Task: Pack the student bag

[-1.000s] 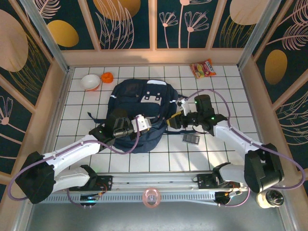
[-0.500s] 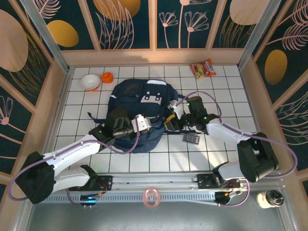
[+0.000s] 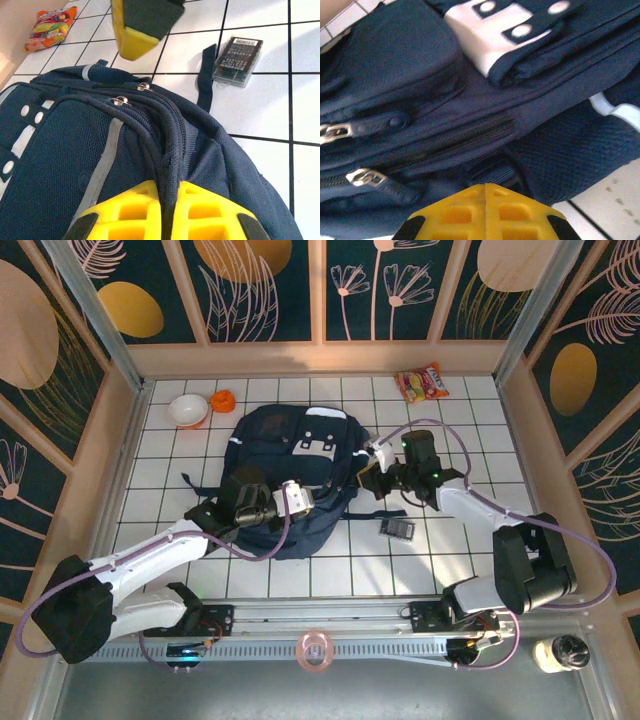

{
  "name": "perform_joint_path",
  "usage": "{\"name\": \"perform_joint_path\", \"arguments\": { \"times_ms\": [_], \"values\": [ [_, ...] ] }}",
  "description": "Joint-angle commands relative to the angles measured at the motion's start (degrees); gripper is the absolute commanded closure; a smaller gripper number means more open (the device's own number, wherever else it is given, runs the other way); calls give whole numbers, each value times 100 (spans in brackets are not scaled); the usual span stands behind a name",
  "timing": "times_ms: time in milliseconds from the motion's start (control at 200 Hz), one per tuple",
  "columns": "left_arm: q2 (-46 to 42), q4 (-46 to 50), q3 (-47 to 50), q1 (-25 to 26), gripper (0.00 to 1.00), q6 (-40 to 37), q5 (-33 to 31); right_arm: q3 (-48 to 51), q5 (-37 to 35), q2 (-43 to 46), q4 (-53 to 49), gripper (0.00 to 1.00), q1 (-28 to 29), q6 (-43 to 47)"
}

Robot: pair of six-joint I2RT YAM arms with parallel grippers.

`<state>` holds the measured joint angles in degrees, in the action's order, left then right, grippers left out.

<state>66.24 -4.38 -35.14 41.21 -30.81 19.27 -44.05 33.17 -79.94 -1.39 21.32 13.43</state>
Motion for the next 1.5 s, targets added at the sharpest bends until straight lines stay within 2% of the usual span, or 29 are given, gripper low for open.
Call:
{"name": "perform_joint_path", "arguments": {
  "times_ms": [0,50,165,250,255,260,265,270,275,280,300,400,595,671,756,766,816,1096,1191,1251,1316,1496],
  "values": [
    [-200,-115,-187,-4,100,-48,339,-259,16,-111,-25,100,-50,28],
    [-229,-131,-170,-4,100,-49,289,-172,244,-14,-60,100,-42,124],
    [-336,-386,-36,-93,100,116,530,497,521,567,521,64,148,402],
    [-422,-670,116,-215,100,298,941,1010,871,949,1055,50,314,953],
    [-425,-687,123,-226,100,305,966,1069,916,988,1117,42,325,1039],
    [-430,-705,126,-231,100,317,1005,1069,916,988,1117,42,325,1039],
    [-433,-726,132,-238,100,328,1033,1094,935,1006,1142,36,331,1074],
    [-439,-742,149,-246,100,338,1056,1152,961,1031,1200,18,347,1140],
    [-442,-758,161,-254,100,347,1081,1152,961,1031,1200,18,347,1140],
    [-444,-771,167,-259,100,356,1111,1199,969,1052,1266,5,360,1185],
    [-465,-845,206,-278,100,396,1193,1257,958,1095,1397,1,376,1221],
    [-537,-1151,379,-368,100,542,1484,1470,895,1062,1825,1,396,1330],
    [-515,-1235,428,-408,100,558,1526,1054,1090,561,1727,5,543,1331],
    [-516,-1240,411,-412,100,567,1513,929,1229,377,1650,14,552,1311],
    [-524,-1210,404,-416,100,551,1492,805,1298,203,1512,27,564,1283],
    [-524,-1206,403,-415,100,550,1494,795,1298,175,1509,31,563,1265],
    [-530,-1196,398,-420,100,534,1482,750,1335,104,1503,35,557,1217],
    [-489,-1273,393,-421,100,594,1592,573,1296,-91,1536,51,581,1012],
    [-489,-1275,392,-421,100,593,1585,586,1191,-51,1532,52,583,1027],
    [-498,-1261,393,-417,100,585,1566,633,1042,25,1580,59,593,1011],
    [-506,-1258,402,-421,100,576,1563,686,899,107,1622,60,596,954],
    [-494,-1250,402,-421,100,568,1548,591,834,85,1387,78,584,919]
  ]
}}
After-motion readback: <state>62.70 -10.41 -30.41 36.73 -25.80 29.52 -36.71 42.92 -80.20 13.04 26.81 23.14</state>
